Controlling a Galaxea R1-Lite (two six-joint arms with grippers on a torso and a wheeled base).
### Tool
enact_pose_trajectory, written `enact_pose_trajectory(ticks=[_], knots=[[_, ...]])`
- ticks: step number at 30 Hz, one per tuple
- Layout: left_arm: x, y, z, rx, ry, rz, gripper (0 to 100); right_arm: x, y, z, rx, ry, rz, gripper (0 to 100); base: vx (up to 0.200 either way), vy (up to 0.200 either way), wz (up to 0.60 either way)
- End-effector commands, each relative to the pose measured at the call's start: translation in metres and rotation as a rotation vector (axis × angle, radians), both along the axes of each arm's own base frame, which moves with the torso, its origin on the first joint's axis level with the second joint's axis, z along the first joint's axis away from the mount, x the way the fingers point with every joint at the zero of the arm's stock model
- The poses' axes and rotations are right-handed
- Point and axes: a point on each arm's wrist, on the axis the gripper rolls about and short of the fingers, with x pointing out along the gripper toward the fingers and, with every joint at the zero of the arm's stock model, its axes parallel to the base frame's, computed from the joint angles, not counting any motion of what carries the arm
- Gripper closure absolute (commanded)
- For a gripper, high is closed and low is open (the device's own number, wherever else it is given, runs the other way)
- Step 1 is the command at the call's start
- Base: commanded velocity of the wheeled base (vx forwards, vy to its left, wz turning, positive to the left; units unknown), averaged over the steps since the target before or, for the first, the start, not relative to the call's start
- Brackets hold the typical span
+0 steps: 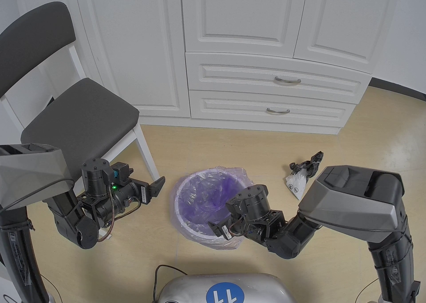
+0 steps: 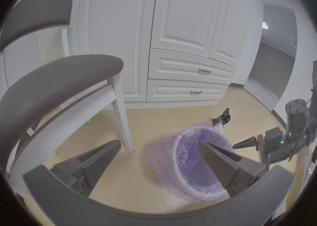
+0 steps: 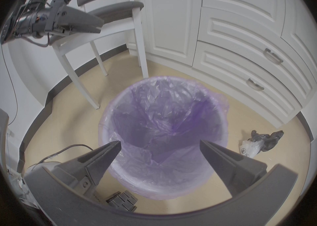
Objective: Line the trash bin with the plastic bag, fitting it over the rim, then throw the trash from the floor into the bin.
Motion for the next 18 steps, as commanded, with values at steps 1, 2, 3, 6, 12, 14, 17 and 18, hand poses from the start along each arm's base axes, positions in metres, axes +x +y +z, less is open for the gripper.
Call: enact_pose_trajectory(ticks=[1,2,3,6,12,14,17,18], knots=[[-0.008,-0.001,0.015,-0.01,-0.033,-0.009,0,-0.012,-0.012,0.044,0.063,-0.086,-0.009,0,0.0,0.0,0.0],[-0.01,-0.002,0.017,-0.011,-0.038,-0.014,0,-0.015,-0.016,0.056,0.083,-0.113,-0.011,0,0.0,0.0,0.0],[-0.013,-0.002,0.021,-0.014,-0.045,-0.017,0,-0.019,-0.021,0.068,0.102,-0.138,-0.016,0,0.0,0.0,0.0],[-0.019,-0.004,0.03,-0.02,-0.065,-0.028,0,-0.026,-0.044,0.104,0.142,-0.198,-0.053,0,0.0,0.0,0.0],[-0.034,-0.002,0.055,-0.039,-0.128,-0.035,0,-0.007,-0.104,0.158,0.196,-0.302,-0.212,0,0.0,0.0,0.0],[-0.04,0.0,0.064,-0.046,-0.151,-0.034,0,0.005,-0.123,0.166,0.197,-0.299,-0.276,0,0.0,0.0,0.0],[-0.047,0.003,0.071,-0.05,-0.164,-0.034,0,0.019,-0.142,0.167,0.215,-0.263,-0.351,0,0.0,0.0,0.0],[-0.051,0.004,0.074,-0.052,-0.171,-0.032,0,0.032,-0.154,0.167,0.236,-0.228,-0.407,0,0.0,0.0,0.0]])
